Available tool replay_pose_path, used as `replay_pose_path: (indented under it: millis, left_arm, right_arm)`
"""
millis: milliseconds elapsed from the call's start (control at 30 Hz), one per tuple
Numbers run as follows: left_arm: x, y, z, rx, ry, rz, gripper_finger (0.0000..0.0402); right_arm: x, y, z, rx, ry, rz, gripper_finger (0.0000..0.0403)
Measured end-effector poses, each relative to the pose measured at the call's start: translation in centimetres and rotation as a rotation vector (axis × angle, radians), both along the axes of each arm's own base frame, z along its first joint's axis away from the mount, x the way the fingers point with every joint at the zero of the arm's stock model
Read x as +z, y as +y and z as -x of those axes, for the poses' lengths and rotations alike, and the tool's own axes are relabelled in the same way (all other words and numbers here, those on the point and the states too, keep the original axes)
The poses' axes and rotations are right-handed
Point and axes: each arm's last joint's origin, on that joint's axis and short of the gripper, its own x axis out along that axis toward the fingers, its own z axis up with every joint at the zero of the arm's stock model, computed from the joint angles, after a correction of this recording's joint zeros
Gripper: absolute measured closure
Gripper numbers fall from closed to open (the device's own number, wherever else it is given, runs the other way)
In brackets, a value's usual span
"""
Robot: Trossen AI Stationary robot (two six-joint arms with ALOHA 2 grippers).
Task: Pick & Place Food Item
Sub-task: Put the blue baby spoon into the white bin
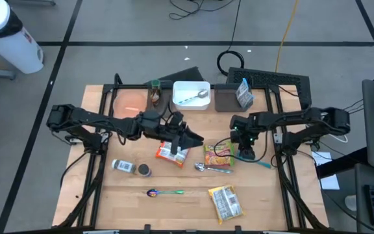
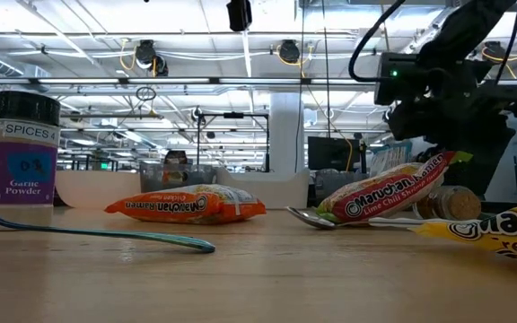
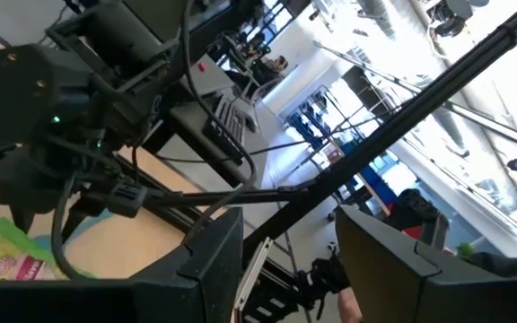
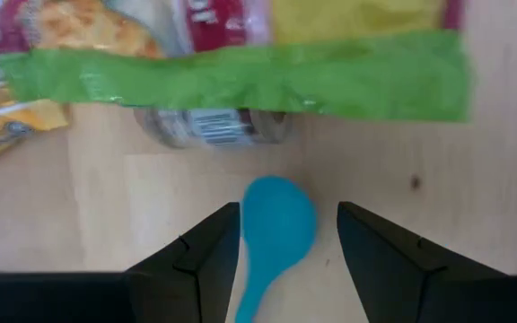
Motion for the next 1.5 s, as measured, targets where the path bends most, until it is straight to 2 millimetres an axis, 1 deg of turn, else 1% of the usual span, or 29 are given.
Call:
replay_pose_path:
  millis: [267, 400, 500, 833, 1033, 1500]
  left_arm:
    - [-0.2, -0.5, 0.0, -0.014, 0.016, -0.002, 0.0215]
    - [-0.3, -0.8, 0.1, -0.022, 0.027, -0.003, 0.0215]
    - [-0.3, -0.8, 0.1, -0.022, 0.034, -0.003, 0.0215]
    - [-0.4, -0.8, 0.1, -0.022, 0.044, -0.003, 0.0215]
    - [-0.4, -0.8, 0.1, -0.022, 0.044, -0.003, 0.0215]
    - [-0.4, -1.3, 0.1, -0.037, 0.044, -0.001, 0.0215]
  right_arm:
    - [-0.8, -0.1, -0.5, 0.005, 0.017, 0.000, 0.0223]
    - [-1.0, -0.1, -0.5, 0.006, 0.023, -0.001, 0.0235]
    - [-1.0, -0.1, -0.6, 0.003, 0.020, -0.001, 0.0258]
    - [-1.0, -0.1, -0.5, -0.001, 0.034, -0.005, 0.0358]
    - [-1.0, -0.1, -0.4, -0.001, 0.042, -0.008, 0.0398]
    - [-1.0, -0.1, -0.3, -0.031, 0.057, -0.011, 0.0402]
